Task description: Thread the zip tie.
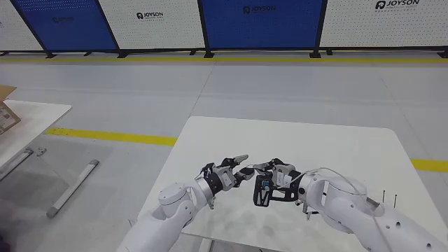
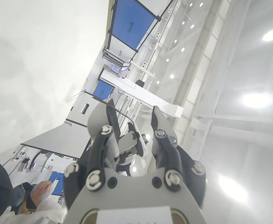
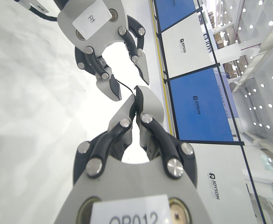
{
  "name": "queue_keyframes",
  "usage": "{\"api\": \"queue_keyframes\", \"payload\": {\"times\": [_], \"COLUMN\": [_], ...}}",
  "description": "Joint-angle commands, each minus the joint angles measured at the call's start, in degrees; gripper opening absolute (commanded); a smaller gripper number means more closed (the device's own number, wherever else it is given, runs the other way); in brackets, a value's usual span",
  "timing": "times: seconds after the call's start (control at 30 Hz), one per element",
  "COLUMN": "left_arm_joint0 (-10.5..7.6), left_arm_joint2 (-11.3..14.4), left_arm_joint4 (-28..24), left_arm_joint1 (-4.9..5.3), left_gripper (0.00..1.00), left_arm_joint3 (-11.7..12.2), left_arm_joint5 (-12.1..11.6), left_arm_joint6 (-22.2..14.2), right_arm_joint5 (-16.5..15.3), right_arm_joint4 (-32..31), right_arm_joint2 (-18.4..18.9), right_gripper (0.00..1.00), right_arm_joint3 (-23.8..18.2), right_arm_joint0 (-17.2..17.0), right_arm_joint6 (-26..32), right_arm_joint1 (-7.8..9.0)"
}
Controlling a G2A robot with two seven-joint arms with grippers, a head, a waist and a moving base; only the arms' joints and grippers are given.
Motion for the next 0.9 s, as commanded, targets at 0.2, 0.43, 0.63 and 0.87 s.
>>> {"api": "queue_keyframes", "payload": {"times": [0.2, 0.43, 0.63, 0.87], "left_arm_joint0": [0.05, 0.45, 0.89, 1.08], "left_arm_joint2": [0.05, 0.13, 0.33, 0.55], "left_arm_joint4": [0.35, 1.04, 1.93, 2.35], "left_arm_joint1": [-0.12, -0.17, -0.23, -0.34], "left_gripper": [0.0, 0.0, 0.0, 0.0], "left_arm_joint3": [0.38, 0.45, 0.3, 0.16], "left_arm_joint5": [-0.15, -0.5, -1.25, -1.48], "left_arm_joint6": [-0.16, -0.72, -0.99, -0.82], "right_arm_joint5": [0.0, 0.0, 0.0, 0.0], "right_arm_joint4": [0.0, 0.0, 0.0, -0.12], "right_arm_joint2": [0.0, 0.0, 0.0, 0.87], "right_gripper": [0.0, 0.0, 0.0, 1.0], "right_arm_joint3": [0.0, 0.0, 0.0, 0.11], "right_arm_joint0": [0.0, 0.0, 0.0, -1.77], "right_arm_joint6": [0.0, 0.0, 0.0, -0.4], "right_arm_joint1": [0.0, 0.0, 0.0, -0.15]}}
